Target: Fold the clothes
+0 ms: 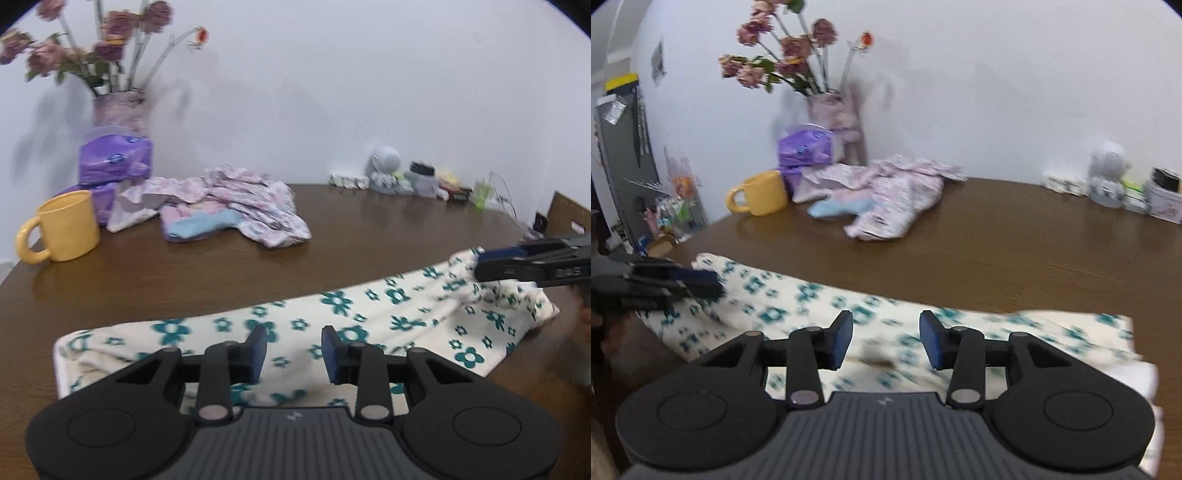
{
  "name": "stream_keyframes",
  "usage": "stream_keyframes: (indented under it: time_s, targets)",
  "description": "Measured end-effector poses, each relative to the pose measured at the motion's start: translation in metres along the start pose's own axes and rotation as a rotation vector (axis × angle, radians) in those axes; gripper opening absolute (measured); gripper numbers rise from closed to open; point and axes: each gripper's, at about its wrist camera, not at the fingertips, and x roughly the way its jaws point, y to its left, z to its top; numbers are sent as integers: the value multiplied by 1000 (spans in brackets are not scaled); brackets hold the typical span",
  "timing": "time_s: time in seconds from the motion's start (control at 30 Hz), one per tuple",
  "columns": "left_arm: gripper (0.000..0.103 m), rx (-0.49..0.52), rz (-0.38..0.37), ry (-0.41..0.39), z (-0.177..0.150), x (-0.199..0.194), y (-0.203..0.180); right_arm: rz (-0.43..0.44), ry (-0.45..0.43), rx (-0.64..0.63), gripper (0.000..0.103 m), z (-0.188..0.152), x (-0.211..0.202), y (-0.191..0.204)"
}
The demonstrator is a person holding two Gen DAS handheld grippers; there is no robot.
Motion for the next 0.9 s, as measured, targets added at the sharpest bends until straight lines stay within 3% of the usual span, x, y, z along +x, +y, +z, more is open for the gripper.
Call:
stream_keyframes:
  time_s: [0.27, 0.47, 0.6, 0.7, 0.8, 0.9]
  targets:
    - [31, 39, 64, 78, -11, 23, -9, -24, 100, -158, 28, -14, 47, 45]
    - [34, -19, 65, 66, -17, 19, 4, -53, 108, -131, 28, -24, 38, 28]
    - [34, -60, 64, 60, -19, 17, 12, -82, 76, -73, 10, -26, 26, 11]
    - [34, -62, 76, 60, -19, 14, 11, -105, 42, -63, 11, -25, 17, 6]
    - [34, -79, 82, 57, -21, 11, 13, -150, 62, -72, 11, -26, 19, 1]
    - [33, -111, 82, 50, -23, 8, 18, -140, 67, -43, 11, -27, 18, -7]
